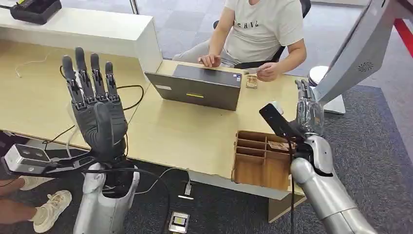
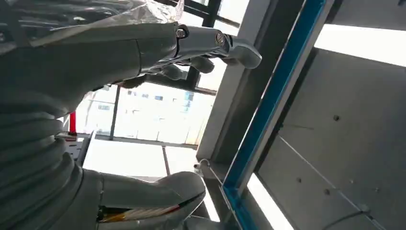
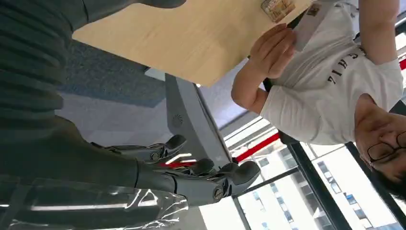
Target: Pass the card to the sensor for recognition and then transmit it.
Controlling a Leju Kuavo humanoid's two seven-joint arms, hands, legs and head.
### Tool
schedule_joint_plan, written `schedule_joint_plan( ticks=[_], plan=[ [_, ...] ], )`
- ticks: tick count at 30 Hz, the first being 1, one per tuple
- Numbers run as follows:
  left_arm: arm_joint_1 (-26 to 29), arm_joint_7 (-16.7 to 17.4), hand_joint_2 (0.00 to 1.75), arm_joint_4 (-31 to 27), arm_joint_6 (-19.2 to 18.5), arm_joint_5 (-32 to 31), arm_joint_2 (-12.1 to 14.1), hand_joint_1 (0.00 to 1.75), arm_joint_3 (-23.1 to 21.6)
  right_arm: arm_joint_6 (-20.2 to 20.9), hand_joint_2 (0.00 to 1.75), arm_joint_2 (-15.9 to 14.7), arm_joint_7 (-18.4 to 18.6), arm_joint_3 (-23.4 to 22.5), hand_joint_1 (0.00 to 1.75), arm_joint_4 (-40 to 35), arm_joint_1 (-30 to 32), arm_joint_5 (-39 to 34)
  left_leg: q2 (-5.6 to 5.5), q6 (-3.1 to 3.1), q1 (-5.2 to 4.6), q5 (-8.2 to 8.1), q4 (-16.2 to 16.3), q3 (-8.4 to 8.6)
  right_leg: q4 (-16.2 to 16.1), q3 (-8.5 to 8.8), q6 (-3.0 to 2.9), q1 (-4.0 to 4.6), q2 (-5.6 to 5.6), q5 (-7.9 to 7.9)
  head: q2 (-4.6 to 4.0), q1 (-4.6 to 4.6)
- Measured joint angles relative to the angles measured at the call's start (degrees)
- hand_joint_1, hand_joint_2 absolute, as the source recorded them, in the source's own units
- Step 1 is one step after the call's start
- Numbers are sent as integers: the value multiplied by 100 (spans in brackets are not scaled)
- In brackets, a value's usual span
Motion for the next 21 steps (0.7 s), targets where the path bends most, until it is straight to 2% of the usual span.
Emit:
schedule_joint_plan(
  ticks=[5,12,14,21],
  plan=[
    [92,0,175,-114,181,-50,76,0,22,57,175,-190,16,-122,0,-1043,812,-454,2,0,0,0,-1,-1,0,0,0,0,0,-1,0,2],
    [250,0,175,-411,821,-192,280,0,11,190,175,-365,-531,-463,0,-2371,1936,-2063,-3,1,1,-1,-3,0,-1,4,1,1,-2,-4,0,7],
    [310,-4,175,-544,1034,-212,365,0,9,332,175,-426,-623,-551,0,-2814,2320,-2204,0,1,1,-3,-4,-3,-1,1,1,1,-1,-5,0,2],
    [473,-4,175,-859,1268,-348,529,0,-7,577,175,-516,-651,-677,0,-3562,2935,-2127,1,1,0,-4,-6,-2,-1,4,0,0,-1,-7,0,2]
  ],
)
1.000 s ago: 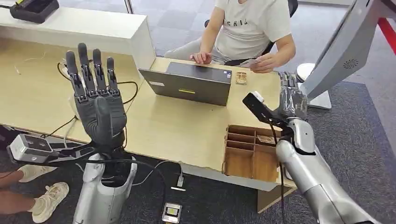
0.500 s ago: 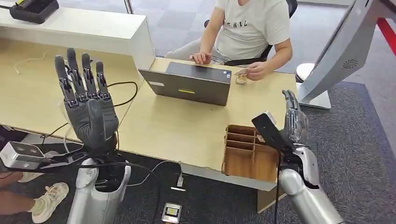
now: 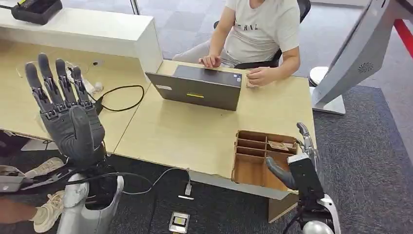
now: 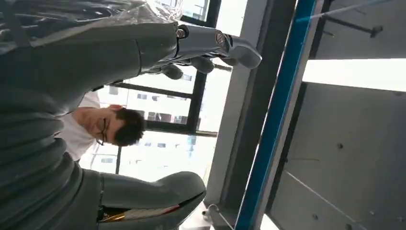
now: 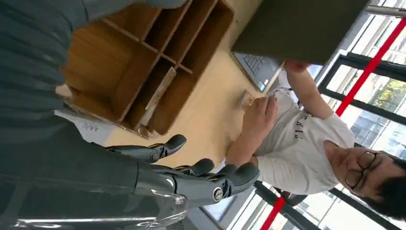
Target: Pass the card to the sensor for recognition and then transmit it.
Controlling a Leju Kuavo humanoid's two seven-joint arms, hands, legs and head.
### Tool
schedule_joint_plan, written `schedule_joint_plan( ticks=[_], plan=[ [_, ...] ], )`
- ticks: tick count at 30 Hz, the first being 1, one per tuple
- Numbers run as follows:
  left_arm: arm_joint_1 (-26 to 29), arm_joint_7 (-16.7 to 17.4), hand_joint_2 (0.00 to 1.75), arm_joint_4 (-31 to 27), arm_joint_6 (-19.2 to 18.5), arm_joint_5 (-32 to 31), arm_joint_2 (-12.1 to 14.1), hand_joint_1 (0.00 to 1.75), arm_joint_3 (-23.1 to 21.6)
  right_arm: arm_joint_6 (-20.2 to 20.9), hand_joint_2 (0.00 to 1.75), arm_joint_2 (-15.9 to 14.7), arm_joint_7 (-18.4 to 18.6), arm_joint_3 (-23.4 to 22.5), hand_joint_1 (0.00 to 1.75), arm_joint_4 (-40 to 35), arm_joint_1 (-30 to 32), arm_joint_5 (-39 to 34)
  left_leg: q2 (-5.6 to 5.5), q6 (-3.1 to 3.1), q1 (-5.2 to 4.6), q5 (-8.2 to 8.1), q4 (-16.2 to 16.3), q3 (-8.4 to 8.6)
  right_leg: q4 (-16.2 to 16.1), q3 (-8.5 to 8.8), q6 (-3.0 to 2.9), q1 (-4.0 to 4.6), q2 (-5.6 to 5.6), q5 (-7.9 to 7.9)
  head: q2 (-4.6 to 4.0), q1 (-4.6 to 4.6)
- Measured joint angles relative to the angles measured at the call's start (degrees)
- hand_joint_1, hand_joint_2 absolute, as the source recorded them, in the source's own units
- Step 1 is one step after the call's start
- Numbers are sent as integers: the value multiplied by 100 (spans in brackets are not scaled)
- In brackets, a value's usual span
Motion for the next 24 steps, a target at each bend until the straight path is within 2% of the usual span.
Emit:
schedule_joint_plan(
  ticks=[9,15,24],
  plan=[
    [210,0,175,-380,188,-105,142,0,-42,153,175,18,-9,35,0,-404,283,492,2,0,0,-1,-1,1,0,0,0,0,1,0,0,0],
    [242,0,175,-520,140,-111,190,0,-59,181,175,46,48,72,0,-498,286,656,1,0,0,0,0,2,0,1,0,0,1,0,0,0],
    [88,0,175,-542,-16,20,229,0,-135,-190,175,48,66,55,0,-603,273,905,3,0,0,0,0,4,0,0,0,0,2,0,0,0]
  ],
)
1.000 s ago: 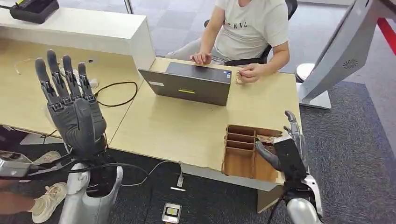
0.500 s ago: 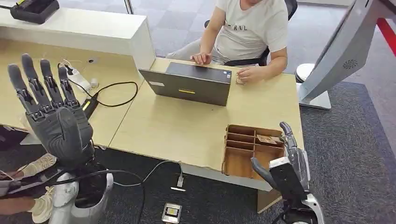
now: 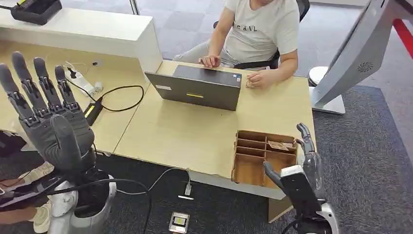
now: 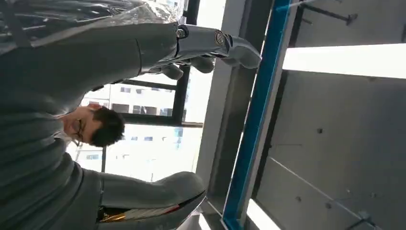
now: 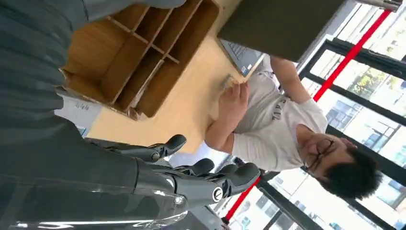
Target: Pass the card to the sensor for recognition and then transmit it.
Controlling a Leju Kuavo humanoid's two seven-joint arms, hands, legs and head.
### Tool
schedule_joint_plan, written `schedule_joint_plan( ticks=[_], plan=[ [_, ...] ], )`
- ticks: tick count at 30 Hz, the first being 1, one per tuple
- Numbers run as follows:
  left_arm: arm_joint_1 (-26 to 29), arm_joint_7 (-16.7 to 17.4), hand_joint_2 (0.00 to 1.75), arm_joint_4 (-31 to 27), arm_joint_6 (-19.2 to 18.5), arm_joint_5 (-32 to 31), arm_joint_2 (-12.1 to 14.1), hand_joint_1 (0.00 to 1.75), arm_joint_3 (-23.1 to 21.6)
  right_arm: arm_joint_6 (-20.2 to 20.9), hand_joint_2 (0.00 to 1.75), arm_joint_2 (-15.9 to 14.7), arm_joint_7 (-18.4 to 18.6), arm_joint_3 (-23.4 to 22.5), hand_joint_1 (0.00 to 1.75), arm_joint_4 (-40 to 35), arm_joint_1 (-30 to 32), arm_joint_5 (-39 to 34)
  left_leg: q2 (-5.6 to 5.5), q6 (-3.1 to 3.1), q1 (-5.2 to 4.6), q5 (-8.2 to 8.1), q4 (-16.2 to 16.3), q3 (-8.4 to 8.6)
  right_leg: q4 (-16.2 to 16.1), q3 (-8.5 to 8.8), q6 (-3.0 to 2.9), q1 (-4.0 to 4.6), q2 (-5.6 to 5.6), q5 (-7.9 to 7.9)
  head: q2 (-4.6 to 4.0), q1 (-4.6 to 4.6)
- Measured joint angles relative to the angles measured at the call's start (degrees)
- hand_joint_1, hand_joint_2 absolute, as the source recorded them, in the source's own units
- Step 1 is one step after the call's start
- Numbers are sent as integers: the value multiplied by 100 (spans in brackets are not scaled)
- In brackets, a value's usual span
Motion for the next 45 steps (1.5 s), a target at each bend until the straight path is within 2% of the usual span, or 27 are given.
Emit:
schedule_joint_plan(
  ticks=[5,18,23,31,45],
  plan=[
    [-41,0,175,2,-28,11,7,0,-4,-26,175,-2,0,-2,0,-20,-4,20,-1,0,0,0,0,0,0,0,0,0,0,0,0,2],
    [-189,2,175,201,-494,-4,-46,0,0,-85,175,-17,234,0,0,101,-140,684,0,0,0,0,0,-1,0,-1,0,0,0,0,0,0],
    [-242,2,175,286,-603,-7,-94,0,4,81,175,-15,345,24,0,335,-250,1062,-2,0,0,0,0,-3,0,-1,0,0,0,0,0,0],
    [-275,2,175,404,-664,-7,-157,0,9,85,175,-2,380,55,0,725,-388,1344,-1,0,0,0,0,-3,0,-1,0,0,0,0,0,0],
    [-371,2,175,562,-852,35,-221,0,9,614,175,111,581,361,0,1744,-851,1831,-2,0,0,0,0,-3,0,-2,0,0,0,0,0,0]
  ],
)
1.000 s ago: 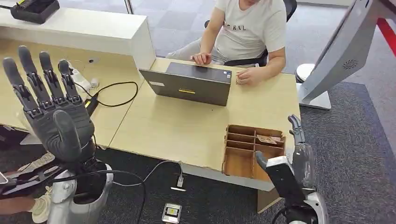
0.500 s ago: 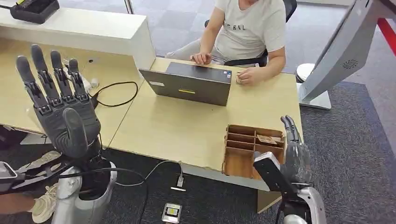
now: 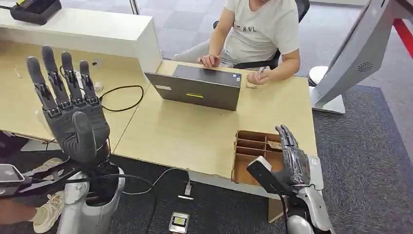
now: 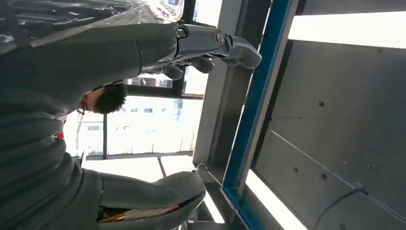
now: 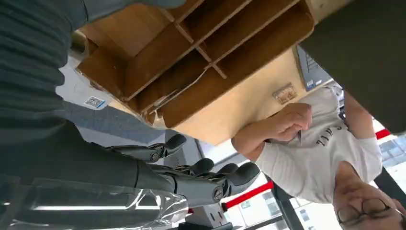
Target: Pass the card to the sensor for recognition and then transmit it.
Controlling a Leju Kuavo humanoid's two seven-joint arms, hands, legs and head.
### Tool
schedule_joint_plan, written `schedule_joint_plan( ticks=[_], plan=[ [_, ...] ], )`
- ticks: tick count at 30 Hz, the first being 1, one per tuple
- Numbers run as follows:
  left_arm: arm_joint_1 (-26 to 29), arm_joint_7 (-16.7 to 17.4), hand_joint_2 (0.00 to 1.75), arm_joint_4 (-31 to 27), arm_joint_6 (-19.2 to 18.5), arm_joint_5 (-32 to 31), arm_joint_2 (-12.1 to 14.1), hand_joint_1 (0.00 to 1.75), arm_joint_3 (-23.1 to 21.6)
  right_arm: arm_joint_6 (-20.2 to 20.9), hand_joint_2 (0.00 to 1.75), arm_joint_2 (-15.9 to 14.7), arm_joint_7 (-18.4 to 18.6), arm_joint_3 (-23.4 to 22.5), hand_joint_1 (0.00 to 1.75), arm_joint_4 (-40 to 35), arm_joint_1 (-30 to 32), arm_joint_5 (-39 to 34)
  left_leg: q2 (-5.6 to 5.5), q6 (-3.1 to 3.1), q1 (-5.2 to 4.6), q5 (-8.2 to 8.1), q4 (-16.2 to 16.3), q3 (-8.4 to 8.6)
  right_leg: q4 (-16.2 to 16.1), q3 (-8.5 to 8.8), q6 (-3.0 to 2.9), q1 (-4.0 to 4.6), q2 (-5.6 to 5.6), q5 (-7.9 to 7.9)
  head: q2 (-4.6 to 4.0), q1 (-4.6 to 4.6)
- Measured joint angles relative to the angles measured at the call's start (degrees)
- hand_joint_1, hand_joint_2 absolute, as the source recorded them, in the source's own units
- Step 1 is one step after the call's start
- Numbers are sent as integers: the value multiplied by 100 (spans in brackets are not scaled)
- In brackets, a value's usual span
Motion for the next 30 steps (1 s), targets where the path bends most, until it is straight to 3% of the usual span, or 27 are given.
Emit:
schedule_joint_plan(
  ticks=[10,22,23,24,30],
  plan=[
    [-11,0,175,37,17,74,-17,0,0,-129,175,68,298,96,0,1051,-411,319,-1,0,-1,0,1,0,0,0,1,-1,-1,1,0,0],
    [-52,0,175,101,74,103,-17,0,-2,-367,175,118,359,136,3,1876,-777,228,3,1,-1,2,1,9,0,7,3,-1,2,3,0,0],
    [-52,0,175,107,74,103,-15,0,-2,-372,175,118,361,133,30,1904,-796,221,3,1,-1,2,1,10,0,8,4,-1,2,4,0,2],
    [-52,0,175,114,74,103,-15,0,-2,-372,175,118,361,133,161,1935,-816,214,3,1,-1,3,1,11,0,9,3,-1,2,6,0,0],
    [-51,0,175,123,74,101,-15,0,0,-361,175,116,339,131,175,2075,-820,142,2,1,-1,4,2,10,0,8,3,-1,2,6,0,0]
  ],
)
